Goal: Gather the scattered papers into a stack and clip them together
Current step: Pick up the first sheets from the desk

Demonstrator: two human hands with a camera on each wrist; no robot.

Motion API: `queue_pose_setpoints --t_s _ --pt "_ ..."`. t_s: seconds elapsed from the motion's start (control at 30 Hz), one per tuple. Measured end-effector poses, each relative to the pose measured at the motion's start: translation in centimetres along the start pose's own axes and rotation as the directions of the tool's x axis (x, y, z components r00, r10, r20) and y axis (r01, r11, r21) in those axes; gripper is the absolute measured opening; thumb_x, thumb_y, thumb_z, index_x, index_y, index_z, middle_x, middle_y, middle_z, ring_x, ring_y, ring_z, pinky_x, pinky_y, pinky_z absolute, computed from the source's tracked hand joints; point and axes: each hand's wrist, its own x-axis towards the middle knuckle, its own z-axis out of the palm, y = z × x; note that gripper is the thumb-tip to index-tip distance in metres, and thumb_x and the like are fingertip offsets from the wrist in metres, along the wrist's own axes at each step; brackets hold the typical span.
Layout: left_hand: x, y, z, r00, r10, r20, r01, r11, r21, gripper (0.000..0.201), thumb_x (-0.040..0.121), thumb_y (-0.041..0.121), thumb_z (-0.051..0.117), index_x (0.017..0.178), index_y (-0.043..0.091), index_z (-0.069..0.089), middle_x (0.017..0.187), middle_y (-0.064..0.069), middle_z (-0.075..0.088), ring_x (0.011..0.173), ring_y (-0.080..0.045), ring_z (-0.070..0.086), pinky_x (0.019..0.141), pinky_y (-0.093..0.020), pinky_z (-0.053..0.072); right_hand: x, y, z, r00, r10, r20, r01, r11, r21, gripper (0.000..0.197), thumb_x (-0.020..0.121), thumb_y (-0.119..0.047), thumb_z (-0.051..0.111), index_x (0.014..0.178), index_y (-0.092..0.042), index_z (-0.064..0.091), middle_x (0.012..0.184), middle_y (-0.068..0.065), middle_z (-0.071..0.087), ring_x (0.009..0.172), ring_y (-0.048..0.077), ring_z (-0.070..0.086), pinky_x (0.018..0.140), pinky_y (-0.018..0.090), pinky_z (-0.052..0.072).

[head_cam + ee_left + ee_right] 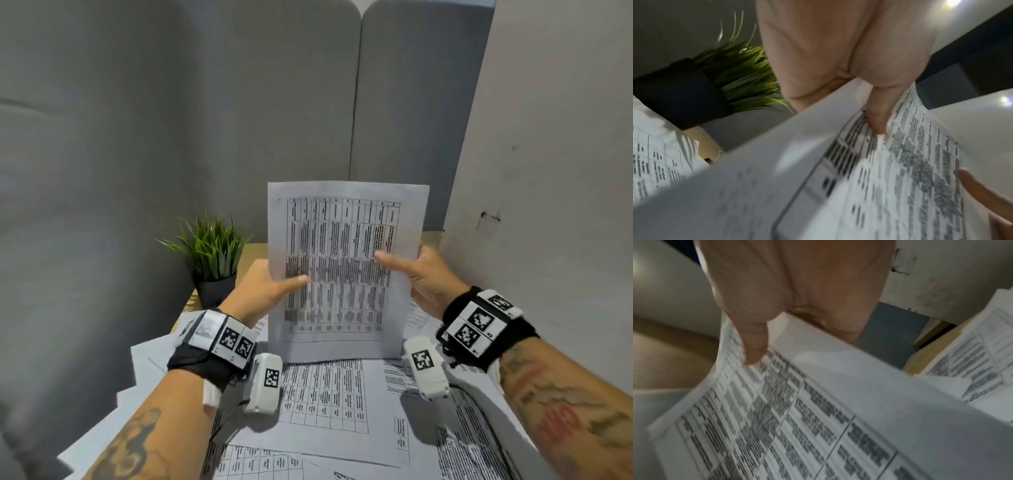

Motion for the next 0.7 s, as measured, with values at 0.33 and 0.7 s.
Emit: queue_pose_setpoints --t_s 0.33,0.7 --pt "-0.5 -2.2 -6.8 0.971 -0.067 -0.229 0.063 0.998 -0.027 0.006 0.090 0.006 0.066 0.093 0.008 0.071 0.073 0.002 0.074 0.073 -0.018 0.069 0.071 -0.033 0.051 4.1 5.6 -1.7 0.843 0.533 -0.067 -0.243 0.268 -0.932 0.083 0.073 -0.059 0.078 0.140 -0.022 0.048 0.127 -0.001 0.053 0.105 0.020 0.057 0.092 0.037 0.049" --pt "-0.2 -4.8 -6.9 0.966 -0.214 -0.143 0.205 0.976 -0.070 0.031 0.083 0.027 0.075 0.109 0.011 0.071 0.105 -0.006 0.076 0.103 -0.027 0.070 0.100 -0.053 0.047 6.0 7.7 -0.7 0.901 0.432 -0.035 -0.183 0.307 -0.934 0.030 0.079 -0.035 0.079 0.091 -0.014 0.062 0.087 0.004 0.063 0.085 0.027 0.067 0.075 0.036 0.054"
